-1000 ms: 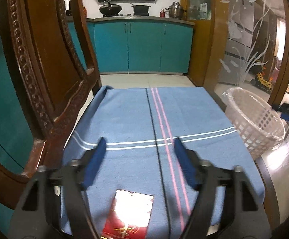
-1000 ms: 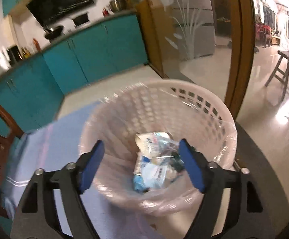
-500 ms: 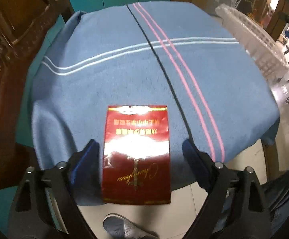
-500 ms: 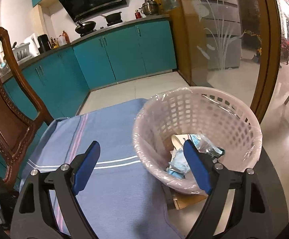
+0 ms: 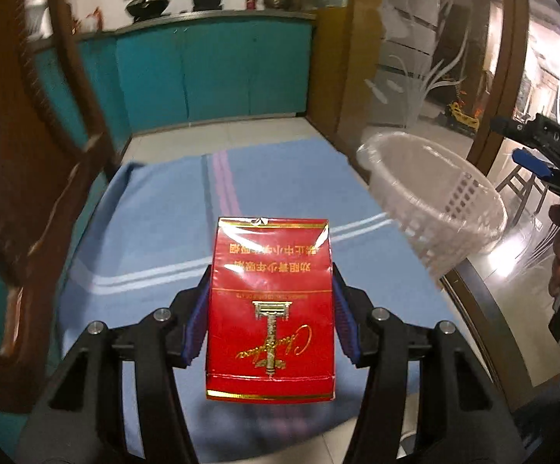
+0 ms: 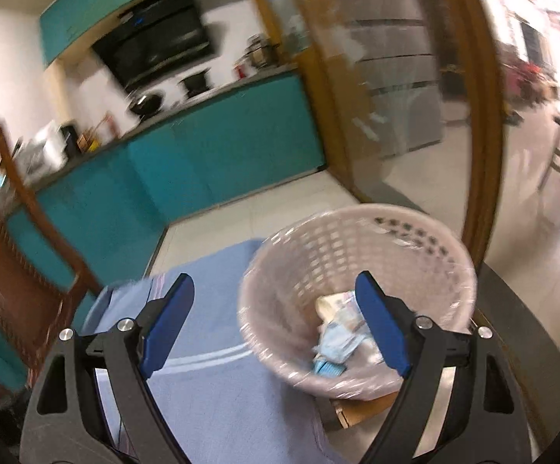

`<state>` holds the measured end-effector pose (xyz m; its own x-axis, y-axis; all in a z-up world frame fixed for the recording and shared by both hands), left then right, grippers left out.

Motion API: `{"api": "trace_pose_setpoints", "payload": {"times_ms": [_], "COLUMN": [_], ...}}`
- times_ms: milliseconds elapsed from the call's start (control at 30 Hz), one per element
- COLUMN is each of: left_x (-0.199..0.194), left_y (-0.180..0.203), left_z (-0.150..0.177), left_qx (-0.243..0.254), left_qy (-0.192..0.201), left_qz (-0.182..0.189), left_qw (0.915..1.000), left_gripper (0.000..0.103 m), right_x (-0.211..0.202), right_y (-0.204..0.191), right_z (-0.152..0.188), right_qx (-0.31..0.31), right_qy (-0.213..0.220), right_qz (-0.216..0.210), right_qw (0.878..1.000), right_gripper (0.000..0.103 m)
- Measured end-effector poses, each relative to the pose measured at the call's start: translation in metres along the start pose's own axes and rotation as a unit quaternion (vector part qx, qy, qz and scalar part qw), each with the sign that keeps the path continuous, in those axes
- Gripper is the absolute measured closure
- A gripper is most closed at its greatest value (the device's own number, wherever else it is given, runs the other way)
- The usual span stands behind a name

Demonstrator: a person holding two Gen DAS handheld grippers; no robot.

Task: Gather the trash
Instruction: 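Carry the red cigarette pack over the wastebasket and open the left gripper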

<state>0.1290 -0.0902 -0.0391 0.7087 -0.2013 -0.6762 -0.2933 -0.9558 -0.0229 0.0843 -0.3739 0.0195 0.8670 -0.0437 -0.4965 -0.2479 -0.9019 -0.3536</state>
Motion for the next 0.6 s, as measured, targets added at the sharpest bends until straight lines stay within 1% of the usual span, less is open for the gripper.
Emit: {"api": "trace_pose_setpoints", "payload": {"times_ms": [67, 100, 200, 267, 300, 333, 367, 400, 433, 533, 600], "left_x": [0.011, 0.021, 0.032, 0.04, 0.048, 0.055, 0.064, 0.068, 0.071, 0.071, 0.063], "left_y": [0.023, 0.041, 0.094, 0.136, 0.159, 0.171, 0.182, 0.183, 0.178, 0.155, 0.128], "left_z": [-0.017, -0.03, -0.064, -0.093, -0.11, -0.118, -0.128, -0.131, -0.133, -0.123, -0.108], "left_qx": [0.001, 0.004, 0.024, 0.037, 0.048, 0.058, 0.064, 0.059, 0.042, 0.013, 0.006], "left_qy": [-0.003, -0.004, 0.004, 0.015, 0.014, 0.009, 0.007, 0.013, 0.021, 0.008, 0.006], "left_qz": [0.015, 0.027, 0.056, 0.088, 0.109, 0.111, 0.094, 0.082, 0.07, 0.073, 0.052], "left_qw": [0.9999, 0.9996, 0.9981, 0.9953, 0.9928, 0.9921, 0.9935, 0.9948, 0.9964, 0.9972, 0.9986], "left_gripper": [0.047, 0.047, 0.047, 0.047, 0.046, 0.034, 0.01, 0.002, 0.003, 0.003, 0.003], "right_x": [-0.008, -0.012, -0.022, -0.03, -0.032, -0.034, -0.034, -0.033, -0.032, -0.029, -0.027], "right_y": [0.019, 0.03, 0.058, 0.076, 0.082, 0.087, 0.091, 0.094, 0.096, 0.093, 0.087], "right_z": [-0.007, -0.01, -0.018, -0.021, -0.021, -0.021, -0.022, -0.022, -0.023, -0.024, -0.021], "right_qx": [0.04, 0.06, 0.111, 0.144, 0.157, 0.166, 0.171, 0.173, 0.174, 0.17, 0.164], "right_qy": [0.028, 0.041, 0.074, 0.093, 0.1, 0.104, 0.105, 0.102, 0.098, 0.085, 0.08], "right_qz": [0.012, 0.018, 0.041, 0.051, 0.054, 0.056, 0.058, 0.058, 0.057, 0.046, 0.04], "right_qw": [0.999, 0.997, 0.99, 0.984, 0.981, 0.979, 0.978, 0.978, 0.978, 0.981, 0.982], "right_gripper": [0.019, 0.019, 0.019, 0.019, 0.019, 0.019, 0.019, 0.019, 0.019, 0.019, 0.019]}}
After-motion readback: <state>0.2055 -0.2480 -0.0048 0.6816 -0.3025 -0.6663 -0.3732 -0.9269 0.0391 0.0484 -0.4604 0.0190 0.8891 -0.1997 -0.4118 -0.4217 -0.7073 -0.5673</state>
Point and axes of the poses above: each gripper's, at about its wrist camera, not at the fingertips, and x roughly the way its jaws point, y to its right, z to its underside, the point moved 2 cm from there along x, roughly the way its jaws point, and after that the axes turned 2 degrees about -z, right-handed, at the moved point
